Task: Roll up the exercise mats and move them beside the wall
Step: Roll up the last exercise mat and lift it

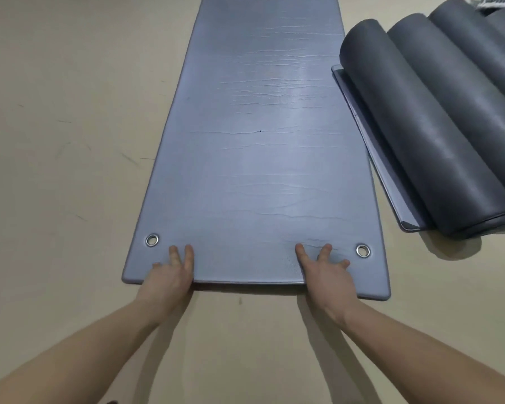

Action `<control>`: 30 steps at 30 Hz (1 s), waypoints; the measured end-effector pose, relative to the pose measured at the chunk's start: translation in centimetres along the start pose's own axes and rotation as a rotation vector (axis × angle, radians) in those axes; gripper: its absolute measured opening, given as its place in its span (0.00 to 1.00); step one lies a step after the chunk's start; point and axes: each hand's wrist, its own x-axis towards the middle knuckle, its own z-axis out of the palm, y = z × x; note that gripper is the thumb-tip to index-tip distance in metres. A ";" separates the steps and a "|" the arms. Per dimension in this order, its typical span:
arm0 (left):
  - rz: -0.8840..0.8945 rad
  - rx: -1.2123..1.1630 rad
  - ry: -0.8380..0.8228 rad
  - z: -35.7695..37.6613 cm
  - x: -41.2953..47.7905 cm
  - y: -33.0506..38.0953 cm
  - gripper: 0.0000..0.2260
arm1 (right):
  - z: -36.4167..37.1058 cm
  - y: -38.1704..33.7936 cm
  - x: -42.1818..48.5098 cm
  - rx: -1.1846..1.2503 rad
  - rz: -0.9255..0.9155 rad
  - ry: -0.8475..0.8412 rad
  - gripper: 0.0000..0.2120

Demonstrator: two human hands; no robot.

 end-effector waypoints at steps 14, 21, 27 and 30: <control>-0.013 -0.007 -0.098 1.8 -9.1 -2.3 0.28 | -0.1 -3.1 -3.5 -0.199 -0.289 0.102 0.32; 0.165 -0.079 -0.138 -1.2 -8.8 -3.8 0.08 | -3.8 2.0 -3.4 -0.220 -0.353 0.083 0.12; 0.020 -0.393 -0.082 -0.9 -5.8 -8.6 0.13 | -9.1 3.5 1.0 0.059 -0.314 -0.170 0.18; -0.126 -0.475 0.001 -0.8 -3.1 -8.9 0.11 | -11.2 2.3 2.5 -0.093 -0.265 0.041 0.20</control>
